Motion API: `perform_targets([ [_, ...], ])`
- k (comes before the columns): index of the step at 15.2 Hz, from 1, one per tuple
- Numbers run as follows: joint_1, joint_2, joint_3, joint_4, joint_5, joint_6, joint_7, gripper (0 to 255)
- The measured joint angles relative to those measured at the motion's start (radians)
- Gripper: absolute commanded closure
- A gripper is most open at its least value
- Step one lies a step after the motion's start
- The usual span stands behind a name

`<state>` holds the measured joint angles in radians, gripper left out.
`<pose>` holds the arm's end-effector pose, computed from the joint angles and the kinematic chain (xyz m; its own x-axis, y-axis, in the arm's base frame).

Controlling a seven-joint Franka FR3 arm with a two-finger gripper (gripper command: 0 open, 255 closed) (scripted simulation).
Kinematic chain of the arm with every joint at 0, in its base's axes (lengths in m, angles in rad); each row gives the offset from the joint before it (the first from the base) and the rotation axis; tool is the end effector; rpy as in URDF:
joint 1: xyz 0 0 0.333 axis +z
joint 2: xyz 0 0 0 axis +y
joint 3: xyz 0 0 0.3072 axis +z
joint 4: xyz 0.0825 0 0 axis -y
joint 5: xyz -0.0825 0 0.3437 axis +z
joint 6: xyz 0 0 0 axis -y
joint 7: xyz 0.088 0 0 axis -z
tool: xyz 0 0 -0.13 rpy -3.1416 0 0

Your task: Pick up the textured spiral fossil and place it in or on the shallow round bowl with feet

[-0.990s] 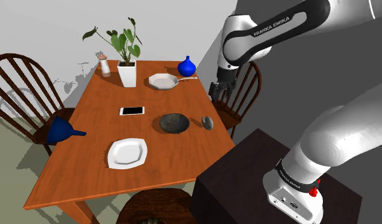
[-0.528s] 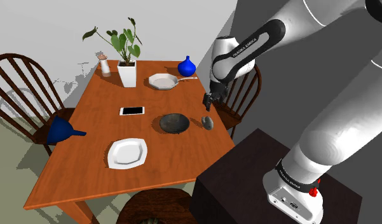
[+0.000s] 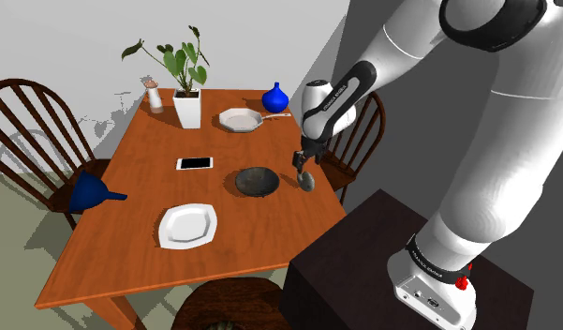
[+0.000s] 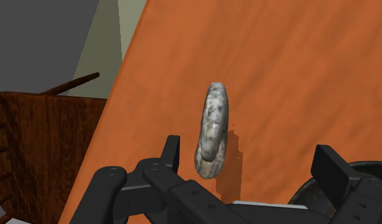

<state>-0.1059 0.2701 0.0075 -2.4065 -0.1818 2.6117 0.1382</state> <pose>0.4665 -0.0441 0.2013 0.9951 -0.0793 -0.0593 -0.0739 -0.9934 0.0881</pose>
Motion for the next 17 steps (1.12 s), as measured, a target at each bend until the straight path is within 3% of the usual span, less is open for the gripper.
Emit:
perform_targets([
  [6,0.0,0.175,-0.034,0.106,-0.041,0.07,0.017,0],
  [17,0.002,0.254,-0.048,0.122,-0.055,0.134,0.026,0],
])
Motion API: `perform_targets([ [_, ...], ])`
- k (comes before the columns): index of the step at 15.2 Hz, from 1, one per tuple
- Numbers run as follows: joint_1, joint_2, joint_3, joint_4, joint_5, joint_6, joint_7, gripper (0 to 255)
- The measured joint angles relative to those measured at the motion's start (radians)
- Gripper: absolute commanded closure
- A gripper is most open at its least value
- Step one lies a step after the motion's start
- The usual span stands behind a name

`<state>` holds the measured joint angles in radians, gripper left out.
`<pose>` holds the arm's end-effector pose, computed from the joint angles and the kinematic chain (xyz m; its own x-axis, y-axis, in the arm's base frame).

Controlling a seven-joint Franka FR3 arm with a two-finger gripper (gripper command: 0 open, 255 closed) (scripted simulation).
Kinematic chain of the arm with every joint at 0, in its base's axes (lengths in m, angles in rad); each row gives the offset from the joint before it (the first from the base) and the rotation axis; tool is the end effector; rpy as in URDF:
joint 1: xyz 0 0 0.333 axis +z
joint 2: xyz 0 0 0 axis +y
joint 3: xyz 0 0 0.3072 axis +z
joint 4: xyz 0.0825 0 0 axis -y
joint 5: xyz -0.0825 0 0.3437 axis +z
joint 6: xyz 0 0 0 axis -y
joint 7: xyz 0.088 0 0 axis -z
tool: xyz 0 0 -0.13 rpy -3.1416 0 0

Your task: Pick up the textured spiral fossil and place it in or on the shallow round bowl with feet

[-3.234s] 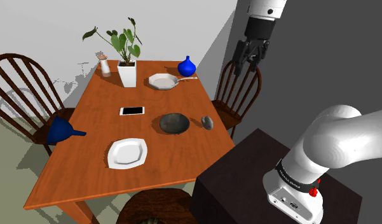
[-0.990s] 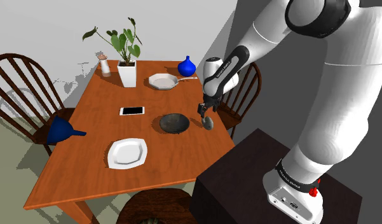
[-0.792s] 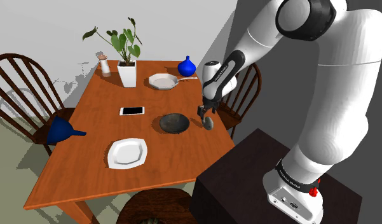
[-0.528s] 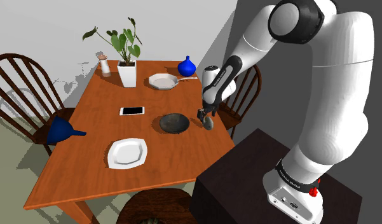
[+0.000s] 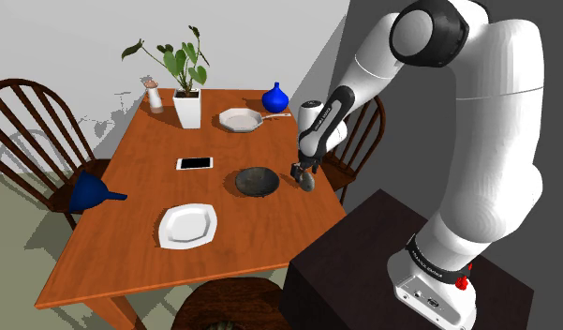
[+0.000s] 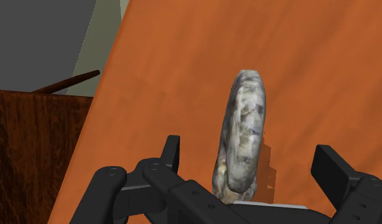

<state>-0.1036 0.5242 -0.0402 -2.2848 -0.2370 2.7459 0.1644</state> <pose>0.4900 -0.0651 0.1242 0.9947 -0.0846 -0.0587 -0.0779 -0.9912 0.1073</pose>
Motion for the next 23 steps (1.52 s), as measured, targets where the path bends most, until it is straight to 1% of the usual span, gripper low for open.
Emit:
perform_targets([
  [1,0.0,0.0,0.0,0.0,0.0,0.0,0.0,255],
  [12,0.0,-0.008,0.001,-0.004,0.001,-0.003,0.0,255],
  [23,-0.015,-0.151,0.02,-0.035,0.025,-0.116,-0.033,255],
])
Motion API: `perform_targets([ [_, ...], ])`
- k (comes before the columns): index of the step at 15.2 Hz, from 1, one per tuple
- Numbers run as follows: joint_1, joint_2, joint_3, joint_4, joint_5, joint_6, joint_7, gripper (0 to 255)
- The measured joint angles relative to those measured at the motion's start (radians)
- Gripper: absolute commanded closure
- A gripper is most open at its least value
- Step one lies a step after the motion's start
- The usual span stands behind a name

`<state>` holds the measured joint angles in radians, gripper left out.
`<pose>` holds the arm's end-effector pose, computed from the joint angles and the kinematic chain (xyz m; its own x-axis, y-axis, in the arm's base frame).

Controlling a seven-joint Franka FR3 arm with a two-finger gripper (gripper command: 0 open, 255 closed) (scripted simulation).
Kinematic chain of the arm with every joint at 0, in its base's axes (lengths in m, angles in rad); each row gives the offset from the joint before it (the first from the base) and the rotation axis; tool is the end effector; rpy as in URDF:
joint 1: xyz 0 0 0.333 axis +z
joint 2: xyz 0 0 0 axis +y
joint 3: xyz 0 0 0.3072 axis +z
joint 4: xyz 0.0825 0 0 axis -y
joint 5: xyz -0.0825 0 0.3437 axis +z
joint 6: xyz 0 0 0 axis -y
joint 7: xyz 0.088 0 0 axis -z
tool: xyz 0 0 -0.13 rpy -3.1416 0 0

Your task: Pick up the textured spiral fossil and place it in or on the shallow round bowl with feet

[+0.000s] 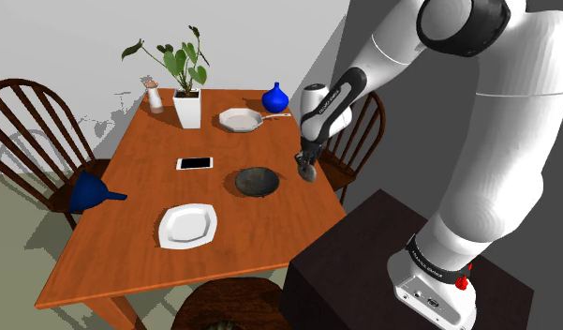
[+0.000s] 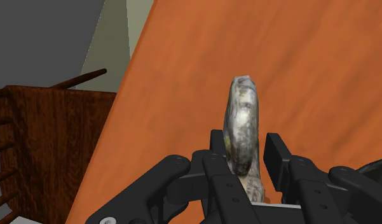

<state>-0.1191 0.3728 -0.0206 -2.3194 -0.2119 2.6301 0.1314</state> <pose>0.4874 -0.0662 0.1800 0.9947 -0.0846 -0.0583 -0.0780 -0.9912 0.1073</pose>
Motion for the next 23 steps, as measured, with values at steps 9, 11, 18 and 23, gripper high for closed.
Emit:
perform_targets([
  [9,-0.003,-0.117,0.013,-0.015,0.023,-0.101,-0.021,255],
  [11,-0.005,-0.138,0.015,-0.012,0.028,-0.125,-0.028,255],
  [18,0.076,-0.076,0.063,0.137,0.04,-0.225,0.078,255],
  [23,0.141,0.012,0.093,0.29,0.042,-0.301,0.162,255],
])
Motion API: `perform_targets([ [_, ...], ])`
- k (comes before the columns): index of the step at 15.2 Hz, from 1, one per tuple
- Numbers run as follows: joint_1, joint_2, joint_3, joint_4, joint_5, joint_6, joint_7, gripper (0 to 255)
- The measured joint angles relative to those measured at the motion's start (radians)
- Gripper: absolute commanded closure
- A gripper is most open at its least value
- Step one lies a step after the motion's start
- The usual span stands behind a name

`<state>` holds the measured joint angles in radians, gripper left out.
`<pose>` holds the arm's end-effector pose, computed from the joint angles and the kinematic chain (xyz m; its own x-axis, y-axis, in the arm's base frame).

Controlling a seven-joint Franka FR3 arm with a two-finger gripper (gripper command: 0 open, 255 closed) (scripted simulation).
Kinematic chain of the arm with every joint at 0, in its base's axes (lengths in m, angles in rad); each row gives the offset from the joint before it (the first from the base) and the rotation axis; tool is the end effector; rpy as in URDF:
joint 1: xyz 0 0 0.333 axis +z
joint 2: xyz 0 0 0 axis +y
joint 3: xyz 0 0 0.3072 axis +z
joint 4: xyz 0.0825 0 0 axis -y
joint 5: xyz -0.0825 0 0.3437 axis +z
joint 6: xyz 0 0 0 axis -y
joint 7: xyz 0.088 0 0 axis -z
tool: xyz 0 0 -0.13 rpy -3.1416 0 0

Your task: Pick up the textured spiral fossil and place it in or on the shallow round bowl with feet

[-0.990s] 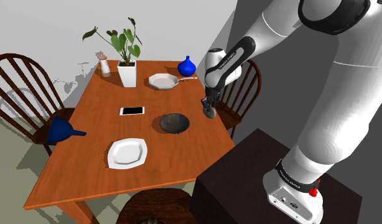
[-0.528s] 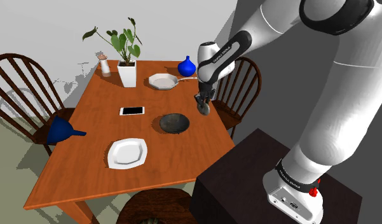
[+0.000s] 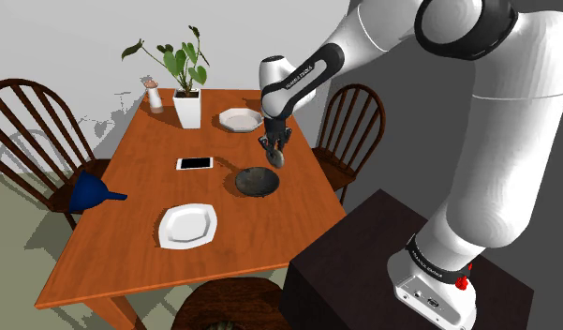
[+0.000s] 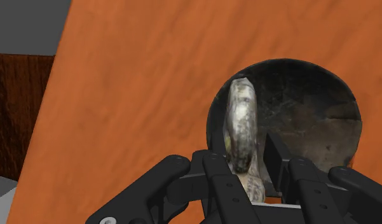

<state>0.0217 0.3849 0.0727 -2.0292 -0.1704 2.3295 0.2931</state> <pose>0.5572 0.0463 0.2487 0.9948 -0.0833 -0.0585 -0.0767 -0.9912 0.1074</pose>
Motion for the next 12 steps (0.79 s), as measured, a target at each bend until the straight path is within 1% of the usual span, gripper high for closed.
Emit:
perform_targets([
  [3,0.042,0.067,0.015,0.123,0.001,-0.062,0.047,255],
  [5,0.055,0.093,0.019,0.164,0.0,-0.079,0.061,255],
  [12,0.064,0.16,0.014,0.177,-0.012,-0.026,0.079,255],
])
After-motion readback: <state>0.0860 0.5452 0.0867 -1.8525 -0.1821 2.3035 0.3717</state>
